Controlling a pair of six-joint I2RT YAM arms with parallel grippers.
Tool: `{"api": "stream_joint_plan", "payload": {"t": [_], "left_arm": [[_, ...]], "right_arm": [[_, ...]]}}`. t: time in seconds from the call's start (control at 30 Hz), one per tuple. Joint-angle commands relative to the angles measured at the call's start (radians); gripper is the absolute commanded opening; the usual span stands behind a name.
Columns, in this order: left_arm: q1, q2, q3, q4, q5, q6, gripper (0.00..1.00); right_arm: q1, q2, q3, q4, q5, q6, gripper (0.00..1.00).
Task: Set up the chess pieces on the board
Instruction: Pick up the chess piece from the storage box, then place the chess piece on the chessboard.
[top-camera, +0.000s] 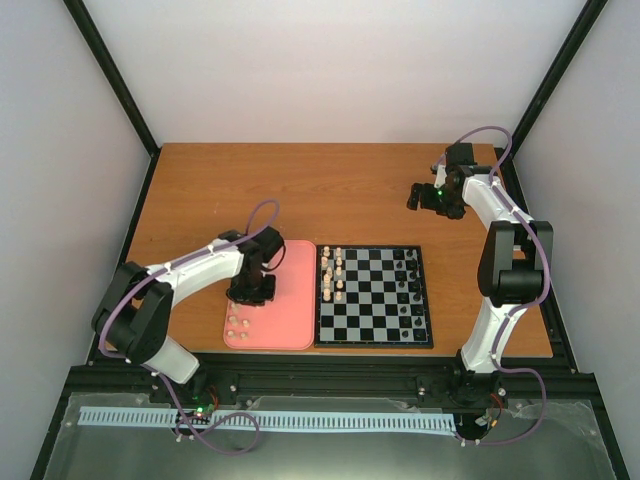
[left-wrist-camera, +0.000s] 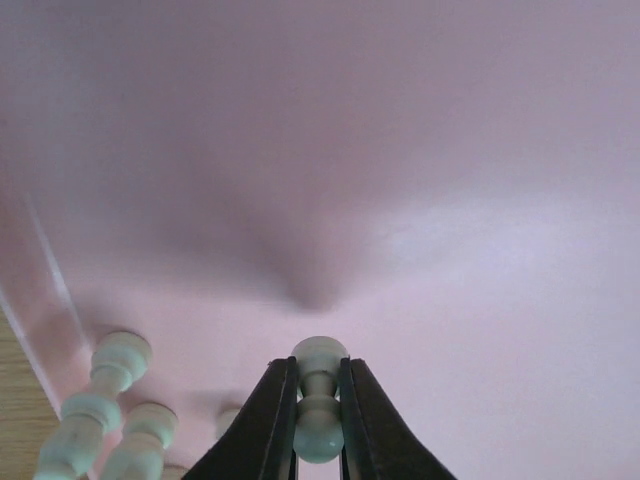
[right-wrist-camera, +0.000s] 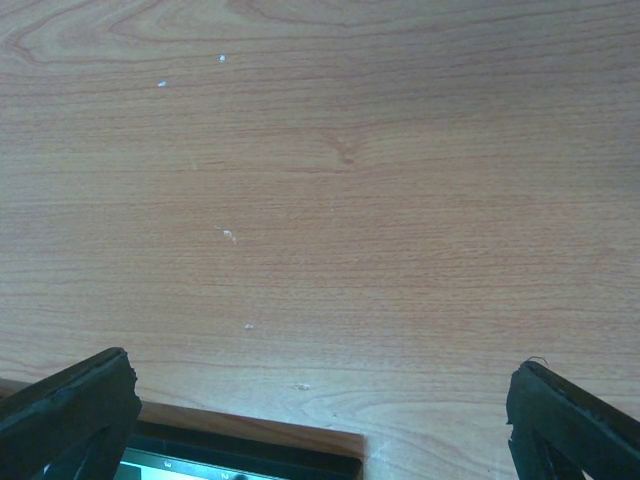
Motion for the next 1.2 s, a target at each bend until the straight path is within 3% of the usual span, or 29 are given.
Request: {"api": "stream_joint_plan", "payload": {"t": [0.0,0.2,0.5,1.17], "left_arm": [[-0.04,-0.038,0.154,-0.101,0.088,0.06,0.01],[-0.224,0.013,0.404,-0.192,0.181,0.105,0.01],[-0.365,0.204,0.663,-0.236,0.234,0.229,0.01],[-0.434,0.421,0.619,-0.049,0.125,0.231,0.02]], "right_arm": [[0.007,-0.011,-0.002,0.003,0.018,-0.009,1.0],[0.008,-0.027,-0.024,0.012,0.027,0.003,1.0],[0.009,-0.074,-0.076,0.029,0.038,0.021,1.0],[0.009,-0.114,-0.125,0.054,0.038,0.033,1.0]]}}
